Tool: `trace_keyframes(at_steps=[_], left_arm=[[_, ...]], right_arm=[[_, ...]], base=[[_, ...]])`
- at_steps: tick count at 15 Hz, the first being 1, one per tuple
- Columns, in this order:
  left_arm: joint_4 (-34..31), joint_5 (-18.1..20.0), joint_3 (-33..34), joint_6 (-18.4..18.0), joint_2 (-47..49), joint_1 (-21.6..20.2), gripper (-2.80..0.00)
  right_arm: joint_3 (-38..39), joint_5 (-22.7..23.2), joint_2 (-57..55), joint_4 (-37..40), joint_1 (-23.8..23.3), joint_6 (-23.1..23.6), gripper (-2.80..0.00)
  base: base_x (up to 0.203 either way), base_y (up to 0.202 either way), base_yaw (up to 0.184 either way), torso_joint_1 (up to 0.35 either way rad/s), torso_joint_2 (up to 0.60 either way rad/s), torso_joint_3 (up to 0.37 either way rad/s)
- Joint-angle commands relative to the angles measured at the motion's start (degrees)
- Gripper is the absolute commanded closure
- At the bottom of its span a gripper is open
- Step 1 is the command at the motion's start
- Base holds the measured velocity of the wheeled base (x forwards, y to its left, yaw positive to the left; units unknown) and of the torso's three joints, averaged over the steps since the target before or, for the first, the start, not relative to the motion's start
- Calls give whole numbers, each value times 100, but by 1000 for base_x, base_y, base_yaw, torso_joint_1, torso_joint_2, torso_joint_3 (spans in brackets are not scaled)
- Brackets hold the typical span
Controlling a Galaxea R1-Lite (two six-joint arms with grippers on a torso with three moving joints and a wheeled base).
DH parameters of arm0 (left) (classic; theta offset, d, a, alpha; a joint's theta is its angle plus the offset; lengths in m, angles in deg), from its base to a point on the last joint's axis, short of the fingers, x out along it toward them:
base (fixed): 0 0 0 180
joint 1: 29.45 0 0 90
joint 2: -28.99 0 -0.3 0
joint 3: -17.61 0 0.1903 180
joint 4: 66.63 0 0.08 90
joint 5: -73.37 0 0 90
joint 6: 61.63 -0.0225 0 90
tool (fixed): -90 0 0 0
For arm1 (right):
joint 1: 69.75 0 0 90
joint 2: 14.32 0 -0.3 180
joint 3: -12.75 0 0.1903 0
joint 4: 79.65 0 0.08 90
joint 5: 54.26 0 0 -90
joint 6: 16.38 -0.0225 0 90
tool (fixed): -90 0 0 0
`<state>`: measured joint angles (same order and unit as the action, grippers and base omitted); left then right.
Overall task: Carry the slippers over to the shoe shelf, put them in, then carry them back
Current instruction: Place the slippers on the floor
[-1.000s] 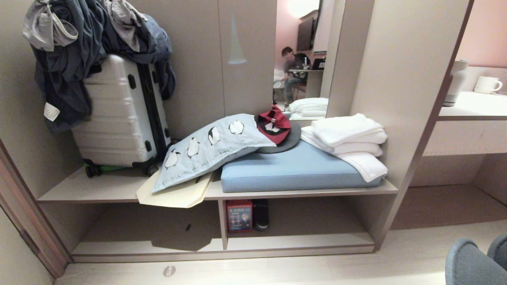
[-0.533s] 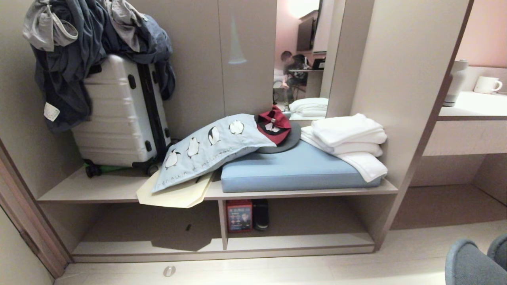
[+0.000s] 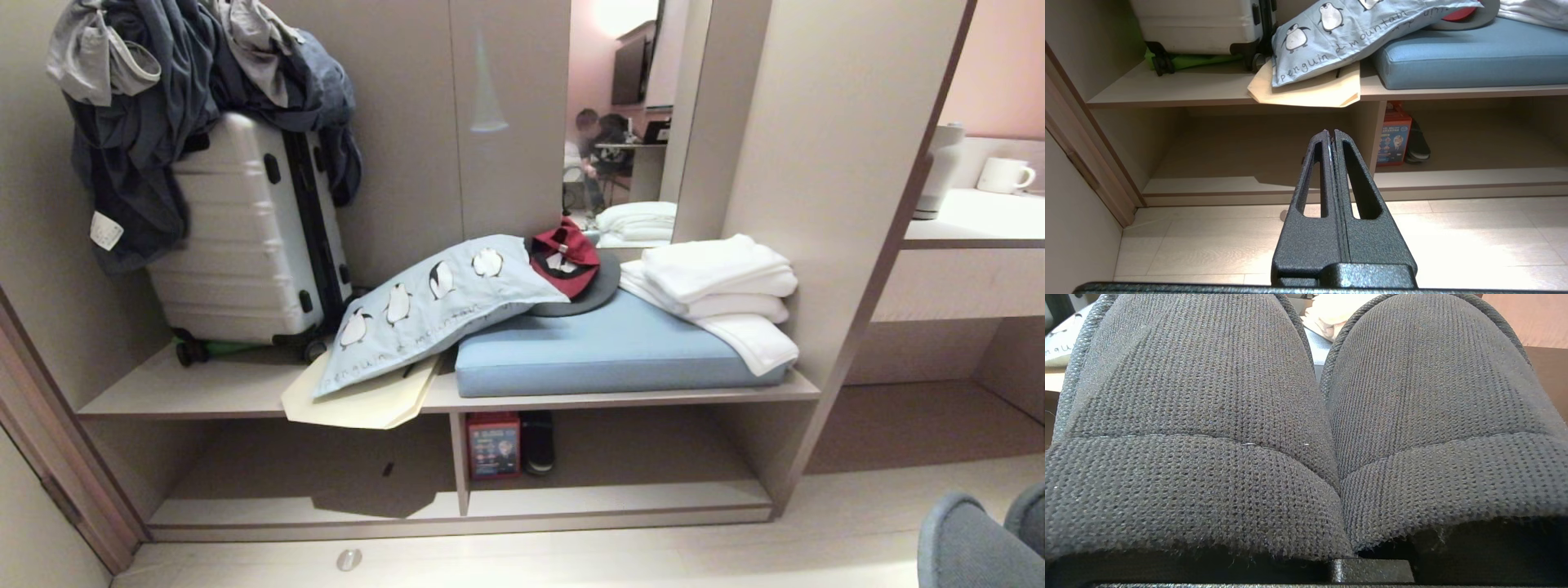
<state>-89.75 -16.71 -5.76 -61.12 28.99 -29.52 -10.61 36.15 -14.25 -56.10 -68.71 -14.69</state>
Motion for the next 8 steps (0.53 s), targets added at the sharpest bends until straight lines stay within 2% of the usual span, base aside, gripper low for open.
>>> trace_keyframes(at_steps=[1,8], left_arm=[[2,-1,0,2,0,-1,0],[2,-1,0,2,0,-1,0]], right_arm=[[0,2,1,-1,2,8,0],[0,2,-5,-1,2,7,0]], base=[[0,0,0,0,0,0],[0,0,0,0,0,0]])
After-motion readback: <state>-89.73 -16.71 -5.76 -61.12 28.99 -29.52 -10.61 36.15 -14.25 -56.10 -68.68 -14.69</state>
